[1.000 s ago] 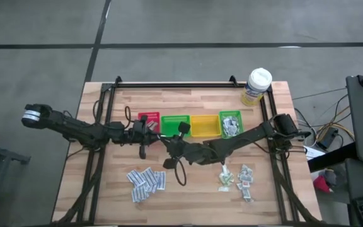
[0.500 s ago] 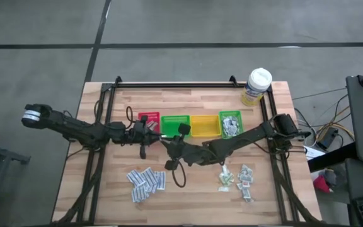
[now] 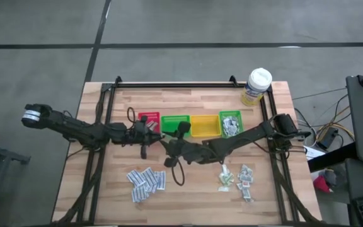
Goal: Pick & Place First Aid Supplies
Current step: Put the green bandage into the red bin
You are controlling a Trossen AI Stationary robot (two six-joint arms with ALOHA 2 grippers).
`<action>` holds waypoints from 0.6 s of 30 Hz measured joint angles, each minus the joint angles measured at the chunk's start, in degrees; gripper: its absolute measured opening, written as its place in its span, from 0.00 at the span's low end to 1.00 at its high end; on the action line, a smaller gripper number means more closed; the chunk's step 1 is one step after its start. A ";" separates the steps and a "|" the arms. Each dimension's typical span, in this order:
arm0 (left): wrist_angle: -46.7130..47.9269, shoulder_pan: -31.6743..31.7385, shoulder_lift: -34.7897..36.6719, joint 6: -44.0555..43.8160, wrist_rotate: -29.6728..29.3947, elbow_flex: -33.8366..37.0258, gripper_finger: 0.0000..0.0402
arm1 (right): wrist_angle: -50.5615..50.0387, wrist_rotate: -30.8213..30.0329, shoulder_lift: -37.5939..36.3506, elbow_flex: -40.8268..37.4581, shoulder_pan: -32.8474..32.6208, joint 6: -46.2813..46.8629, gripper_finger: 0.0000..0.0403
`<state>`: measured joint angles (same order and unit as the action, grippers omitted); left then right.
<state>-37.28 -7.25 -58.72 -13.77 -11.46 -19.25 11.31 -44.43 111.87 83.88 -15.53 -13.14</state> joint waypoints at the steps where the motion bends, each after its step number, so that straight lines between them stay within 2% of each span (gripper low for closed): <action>1: 0.71 0.00 0.00 -0.23 -0.76 0.00 0.00 | -0.02 -0.38 0.00 0.33 -0.02 -0.45 0.44; 9: 5.17 0.01 0.02 -1.25 -6.50 0.02 0.00 | -2.32 -1.18 -0.03 2.94 -0.07 -2.54 0.51; 12: 8.69 0.36 0.02 -2.81 -11.34 0.02 0.00 | -5.45 -5.27 -0.69 3.01 -0.36 -2.50 0.51; 15: 12.80 1.54 0.06 -5.12 -15.08 0.04 0.00 | -12.18 -9.15 -1.63 3.01 -1.01 -0.13 0.51; 18: 17.75 3.91 0.09 -8.06 -16.96 0.04 0.00 | -21.43 -9.63 -2.77 3.01 -1.59 5.78 0.51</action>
<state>-19.53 -3.33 -58.63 -21.82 -28.42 -19.20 -10.12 -54.06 109.10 86.89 -17.12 -7.36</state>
